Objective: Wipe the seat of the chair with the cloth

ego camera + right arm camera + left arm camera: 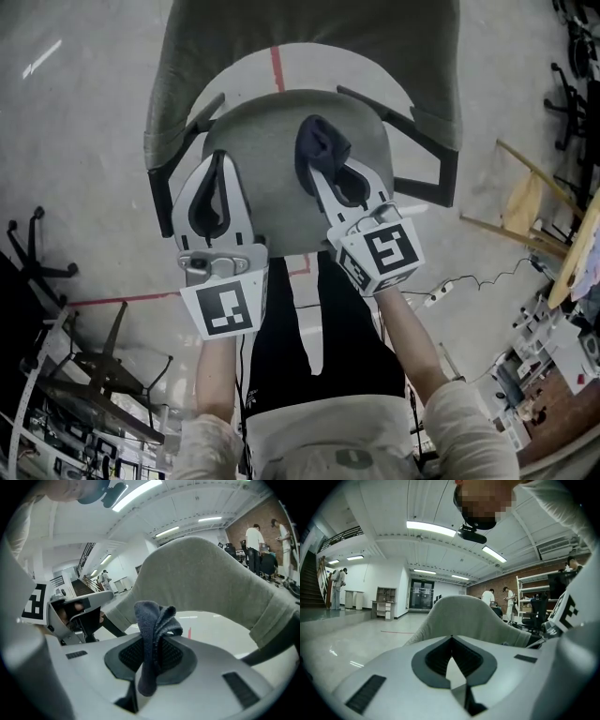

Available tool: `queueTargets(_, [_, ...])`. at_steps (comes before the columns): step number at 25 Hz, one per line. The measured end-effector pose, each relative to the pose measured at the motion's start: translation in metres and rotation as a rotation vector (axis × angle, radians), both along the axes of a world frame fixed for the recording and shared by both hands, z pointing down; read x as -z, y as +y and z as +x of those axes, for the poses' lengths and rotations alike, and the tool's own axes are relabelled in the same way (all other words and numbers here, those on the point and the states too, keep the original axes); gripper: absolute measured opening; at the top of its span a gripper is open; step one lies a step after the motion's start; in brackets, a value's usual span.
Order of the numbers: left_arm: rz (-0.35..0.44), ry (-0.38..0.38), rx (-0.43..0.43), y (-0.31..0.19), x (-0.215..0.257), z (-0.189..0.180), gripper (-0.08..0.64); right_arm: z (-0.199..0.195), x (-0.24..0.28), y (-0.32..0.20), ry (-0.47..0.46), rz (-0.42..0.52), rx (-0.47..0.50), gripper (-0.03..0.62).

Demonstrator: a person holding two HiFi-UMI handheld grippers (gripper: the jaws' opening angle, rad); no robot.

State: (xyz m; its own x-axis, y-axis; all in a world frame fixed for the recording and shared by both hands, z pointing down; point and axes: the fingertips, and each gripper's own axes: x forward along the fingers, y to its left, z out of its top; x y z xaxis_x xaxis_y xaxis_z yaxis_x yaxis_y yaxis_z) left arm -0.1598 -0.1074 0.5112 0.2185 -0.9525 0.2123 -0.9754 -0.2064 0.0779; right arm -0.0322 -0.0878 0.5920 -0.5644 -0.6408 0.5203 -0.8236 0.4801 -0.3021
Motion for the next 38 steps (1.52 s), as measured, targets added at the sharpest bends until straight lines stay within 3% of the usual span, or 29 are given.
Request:
queueTargets(8, [0.014,-0.015,0.037,0.011,-0.008,-0.010,0.011,-0.050,-0.014,-0.020,-0.172,-0.085,0.065,0.054])
queueTargets(13, [0.007,-0.014,0.058,0.024,-0.011,-0.022,0.011,-0.109,-0.048,-0.025,-0.304,-0.254,0.117,0.054])
queueTargets(18, [-0.015,-0.011,0.109,0.033,-0.015,-0.037,0.011,-0.153,-0.094,-0.025,-0.331,-0.412,0.133,0.054])
queueTargets(22, [-0.020,0.003,0.143,0.040,-0.015,-0.048,0.010,-0.174,-0.125,-0.024,-0.286,-0.480,0.153,0.054])
queueTargets(26, [-0.039,-0.003,0.118,0.048,-0.017,-0.045,0.011,-0.178,-0.148,-0.029,-0.184,-0.483,0.200,0.054])
queueTargets(32, [-0.060,-0.008,0.154,0.054,-0.025,-0.054,0.009,-0.164,-0.175,-0.032,-0.008,-0.506,0.226,0.054])
queueTargets(38, [-0.051,-0.019,0.163,0.047,-0.020,-0.051,0.011,-0.143,-0.176,-0.032,0.071,-0.486,0.228,0.054])
